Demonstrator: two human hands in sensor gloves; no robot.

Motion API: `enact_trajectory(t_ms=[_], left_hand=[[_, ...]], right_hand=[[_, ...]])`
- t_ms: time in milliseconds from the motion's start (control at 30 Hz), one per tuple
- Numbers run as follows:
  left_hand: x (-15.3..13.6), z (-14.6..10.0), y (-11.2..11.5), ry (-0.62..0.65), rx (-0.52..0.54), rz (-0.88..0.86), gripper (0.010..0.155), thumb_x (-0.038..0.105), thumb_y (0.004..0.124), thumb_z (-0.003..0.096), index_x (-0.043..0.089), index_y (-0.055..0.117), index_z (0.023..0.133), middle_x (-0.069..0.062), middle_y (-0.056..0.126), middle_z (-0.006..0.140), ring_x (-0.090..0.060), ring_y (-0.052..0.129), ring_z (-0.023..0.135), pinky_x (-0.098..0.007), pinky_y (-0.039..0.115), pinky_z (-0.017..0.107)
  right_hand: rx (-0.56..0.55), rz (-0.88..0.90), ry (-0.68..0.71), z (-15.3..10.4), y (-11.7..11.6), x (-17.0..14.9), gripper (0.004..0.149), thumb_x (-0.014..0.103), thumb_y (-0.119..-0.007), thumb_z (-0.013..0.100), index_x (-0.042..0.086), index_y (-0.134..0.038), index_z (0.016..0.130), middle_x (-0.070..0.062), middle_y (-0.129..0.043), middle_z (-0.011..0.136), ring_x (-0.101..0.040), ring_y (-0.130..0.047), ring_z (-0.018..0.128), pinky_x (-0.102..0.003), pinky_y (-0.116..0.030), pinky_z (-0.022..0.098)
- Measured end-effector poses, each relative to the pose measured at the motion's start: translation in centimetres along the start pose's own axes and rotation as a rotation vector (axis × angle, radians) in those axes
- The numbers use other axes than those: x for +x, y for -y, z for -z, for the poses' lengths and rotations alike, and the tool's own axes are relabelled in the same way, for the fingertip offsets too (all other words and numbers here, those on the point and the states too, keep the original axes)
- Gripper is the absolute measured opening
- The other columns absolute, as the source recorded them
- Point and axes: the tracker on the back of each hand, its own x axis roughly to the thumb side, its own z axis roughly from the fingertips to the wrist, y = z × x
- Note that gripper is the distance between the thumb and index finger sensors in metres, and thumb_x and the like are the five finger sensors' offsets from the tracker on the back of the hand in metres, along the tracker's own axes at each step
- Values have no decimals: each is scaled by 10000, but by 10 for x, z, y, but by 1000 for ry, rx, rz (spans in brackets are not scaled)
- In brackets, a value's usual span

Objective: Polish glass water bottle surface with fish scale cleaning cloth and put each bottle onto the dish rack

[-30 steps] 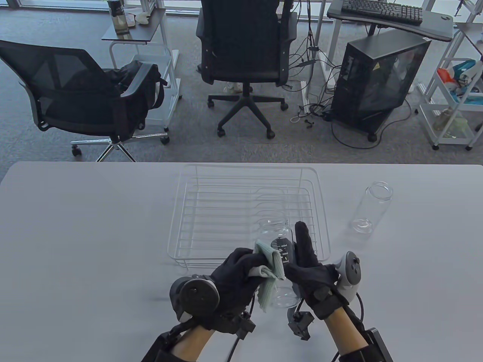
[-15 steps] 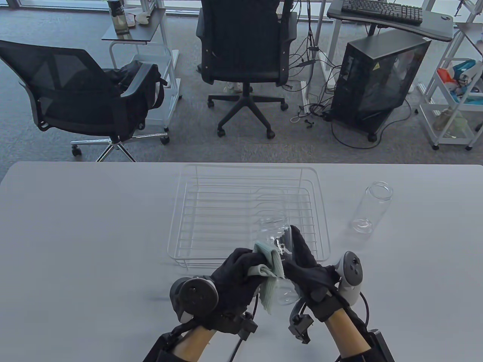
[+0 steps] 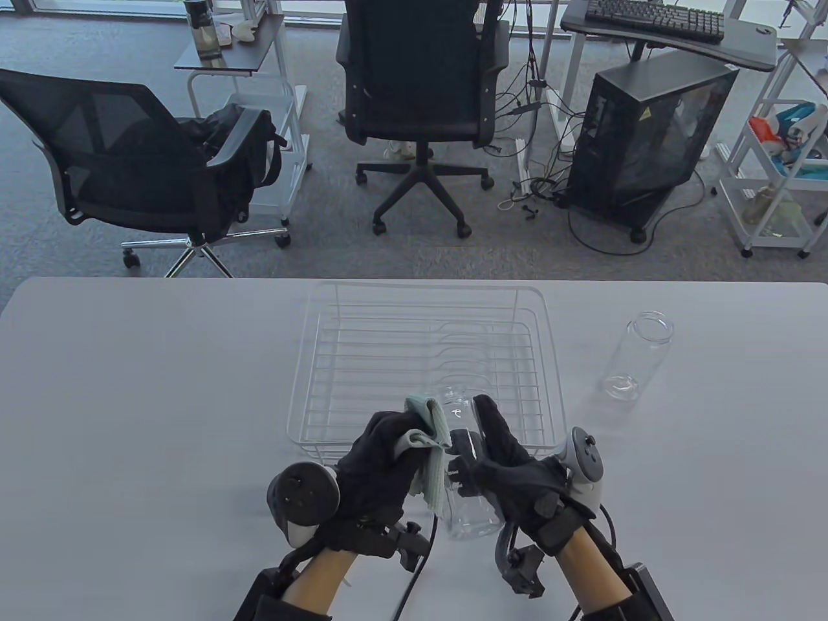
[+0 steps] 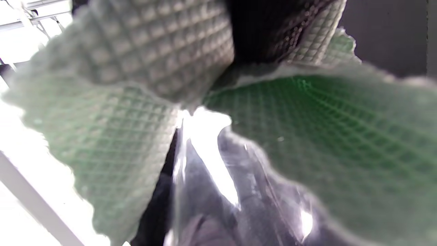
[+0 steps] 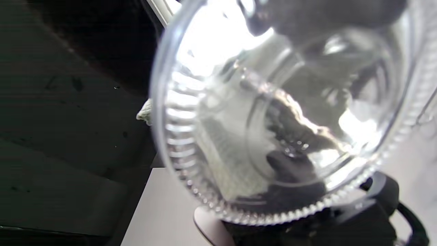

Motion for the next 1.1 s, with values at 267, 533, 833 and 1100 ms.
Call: enact_trajectory(t_ms=[267,533,833,1100], left_hand=[[20,-11,35,143,-150,162,404,362,822,553,346,708,940,-99,810,914,-323,938,666,-500,834,530],[19,-10,34,121,-110,119,405,364,825,553,343,702,939,-95,810,906,-325,931,673,-506,825,537],[7,-1,-1,33,39,41,407,363,817,561,343,688,947,-97,788,914,-327,914,687,-509,811,549],[9,-1,2,53,11,39,407,360,809,562,355,682,948,-89,783,930,-325,914,692,-505,814,551]], right_hand=[[-229,10,82,-7,15,8,948,551,-855,510,192,-233,1128,-208,-394,1089,-485,-581,851,-613,-605,551],[-75,-81,51,-5,14,20,996,527,-845,511,188,-130,1115,-210,-228,1084,-545,-691,871,-639,-726,530],[144,-12,-62,-3,2,6,772,503,-704,607,343,-151,1122,-280,-353,1131,-533,-559,891,-613,-596,571],[71,27,-22,-3,0,1,810,473,-804,564,395,-218,1117,-176,-291,1135,-621,-583,901,-719,-656,525]])
